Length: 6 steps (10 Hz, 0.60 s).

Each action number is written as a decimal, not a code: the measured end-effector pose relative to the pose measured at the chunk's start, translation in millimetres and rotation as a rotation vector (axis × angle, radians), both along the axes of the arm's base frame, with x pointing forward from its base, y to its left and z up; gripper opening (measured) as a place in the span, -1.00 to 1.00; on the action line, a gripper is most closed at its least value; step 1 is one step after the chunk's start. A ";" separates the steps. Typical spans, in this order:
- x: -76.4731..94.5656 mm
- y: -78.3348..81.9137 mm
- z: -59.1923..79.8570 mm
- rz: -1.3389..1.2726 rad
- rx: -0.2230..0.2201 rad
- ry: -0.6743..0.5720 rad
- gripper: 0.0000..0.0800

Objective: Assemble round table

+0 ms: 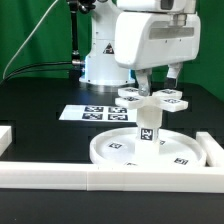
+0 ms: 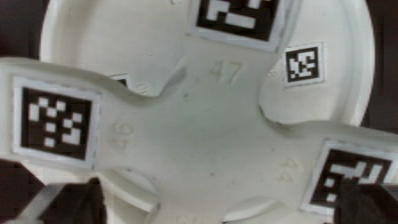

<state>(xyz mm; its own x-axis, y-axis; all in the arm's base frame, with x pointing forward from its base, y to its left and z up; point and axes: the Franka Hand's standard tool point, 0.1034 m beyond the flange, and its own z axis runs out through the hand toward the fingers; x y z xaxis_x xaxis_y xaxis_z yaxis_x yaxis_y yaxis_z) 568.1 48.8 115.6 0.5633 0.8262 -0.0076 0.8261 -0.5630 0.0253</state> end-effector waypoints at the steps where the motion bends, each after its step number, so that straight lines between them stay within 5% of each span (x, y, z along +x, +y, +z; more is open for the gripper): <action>1: 0.0 -1.6 -0.1 0.050 -0.004 0.001 0.62; 6: -1.0 -5.9 -2.9 0.319 -0.023 0.013 0.62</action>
Offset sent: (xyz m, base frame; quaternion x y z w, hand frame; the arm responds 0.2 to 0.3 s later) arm 0.0000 0.0000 0.0000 0.0000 0.0000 -0.1296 0.9916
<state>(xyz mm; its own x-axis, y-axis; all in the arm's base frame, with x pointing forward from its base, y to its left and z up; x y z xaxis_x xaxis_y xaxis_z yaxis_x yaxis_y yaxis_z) 567.1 42.9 112.6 0.2754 0.9607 -0.0339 0.9612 -0.2748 0.0232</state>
